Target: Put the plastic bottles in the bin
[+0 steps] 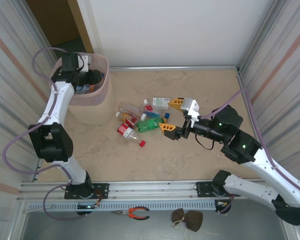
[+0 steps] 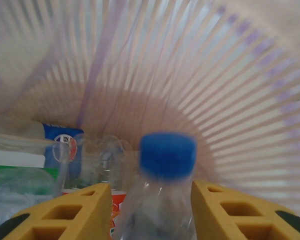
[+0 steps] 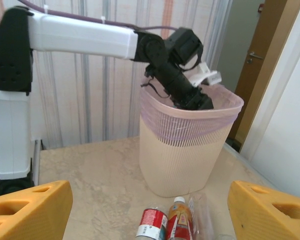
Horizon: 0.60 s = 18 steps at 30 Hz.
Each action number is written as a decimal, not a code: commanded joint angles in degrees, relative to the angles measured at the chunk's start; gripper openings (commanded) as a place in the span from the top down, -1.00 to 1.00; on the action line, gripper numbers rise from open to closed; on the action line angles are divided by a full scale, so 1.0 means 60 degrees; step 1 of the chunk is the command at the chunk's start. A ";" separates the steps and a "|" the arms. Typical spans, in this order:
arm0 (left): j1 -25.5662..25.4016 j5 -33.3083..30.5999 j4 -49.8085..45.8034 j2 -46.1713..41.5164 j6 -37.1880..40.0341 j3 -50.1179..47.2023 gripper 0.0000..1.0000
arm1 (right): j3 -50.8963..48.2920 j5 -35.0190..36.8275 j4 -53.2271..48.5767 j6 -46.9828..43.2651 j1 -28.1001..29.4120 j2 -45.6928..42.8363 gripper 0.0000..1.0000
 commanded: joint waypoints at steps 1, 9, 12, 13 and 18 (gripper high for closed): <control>0.0044 0.0187 -0.0658 0.0418 0.0389 0.0273 0.02 | -0.0073 0.0161 0.0041 0.0187 0.0067 -0.0185 -0.60; 0.0038 0.0509 -0.0850 0.0442 0.0472 0.0514 -0.28 | -0.0053 0.0231 -0.0276 0.0292 0.0068 0.0070 -0.61; 0.0053 0.0465 -0.0790 0.0202 0.0464 0.0528 -0.40 | -0.0037 0.0223 -0.0441 0.0318 0.0068 0.0277 -0.61; 0.0049 0.0445 -0.0776 0.0101 0.0458 0.0544 -0.42 | -0.0047 0.0252 -0.0507 0.0338 0.0086 0.0364 -0.61; 0.0058 0.0457 -0.0646 -0.0477 0.0454 0.0459 -0.48 | -0.0110 0.0411 -0.0800 0.0408 0.0148 0.0938 -0.61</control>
